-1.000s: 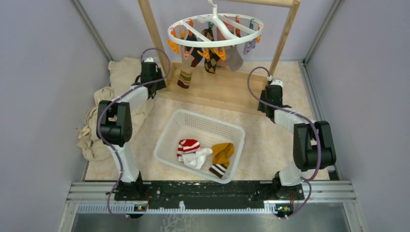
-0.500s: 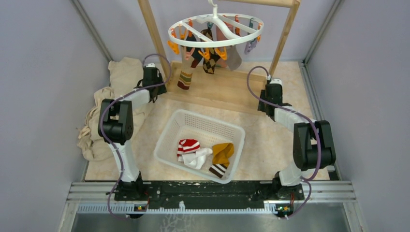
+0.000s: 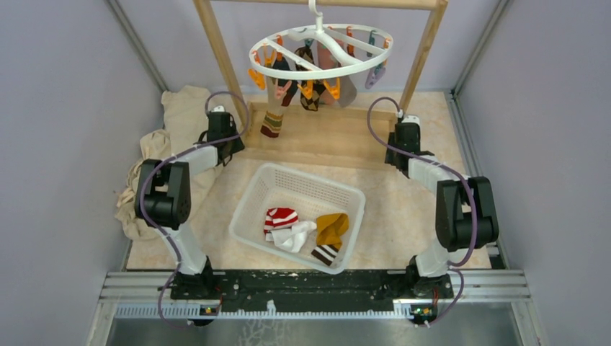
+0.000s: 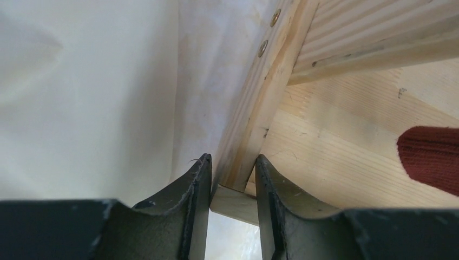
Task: Remove the socks clipped to the hanger
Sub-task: Move the clothesline to the center of the board.
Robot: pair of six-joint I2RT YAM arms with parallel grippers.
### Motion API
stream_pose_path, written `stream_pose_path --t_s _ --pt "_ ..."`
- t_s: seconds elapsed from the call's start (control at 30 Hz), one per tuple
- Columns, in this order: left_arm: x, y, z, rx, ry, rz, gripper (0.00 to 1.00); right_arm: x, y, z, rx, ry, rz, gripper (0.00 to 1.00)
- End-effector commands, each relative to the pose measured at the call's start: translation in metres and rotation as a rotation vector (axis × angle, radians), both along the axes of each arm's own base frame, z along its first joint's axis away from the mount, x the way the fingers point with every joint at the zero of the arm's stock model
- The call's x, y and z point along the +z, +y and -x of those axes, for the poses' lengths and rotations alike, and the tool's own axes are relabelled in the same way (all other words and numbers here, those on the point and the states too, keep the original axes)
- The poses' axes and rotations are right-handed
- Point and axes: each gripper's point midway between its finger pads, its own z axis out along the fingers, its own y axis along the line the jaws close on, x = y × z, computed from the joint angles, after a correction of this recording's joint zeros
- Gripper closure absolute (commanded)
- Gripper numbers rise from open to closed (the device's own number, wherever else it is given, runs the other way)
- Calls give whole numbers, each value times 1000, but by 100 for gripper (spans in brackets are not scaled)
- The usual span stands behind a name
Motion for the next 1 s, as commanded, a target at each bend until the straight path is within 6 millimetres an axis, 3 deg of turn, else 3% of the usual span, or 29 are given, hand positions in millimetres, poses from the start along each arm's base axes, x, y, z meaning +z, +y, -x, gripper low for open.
stream_pose_path --t_s 0.0,0.33,0.43,0.63,0.8,0.97 --pt "-17 3 40 6 114 10 61 -1 8 -3 32 39 -3 60" --pt "0 -4 79 -4 82 53 60 6 9 13 26 8 -31 60" --pt "10 -1 85 -4 63 31 49 16 11 15 34 -16 -47 57" --pt "49 2 76 2 9 16 30 71 27 15 91 -165 -94 45" --pt "83 -4 74 -21 -64 50 25 114 54 22 181 -286 -128 4" --pt "108 -15 79 -77 -131 94 19 145 101 33 320 -358 -131 2"
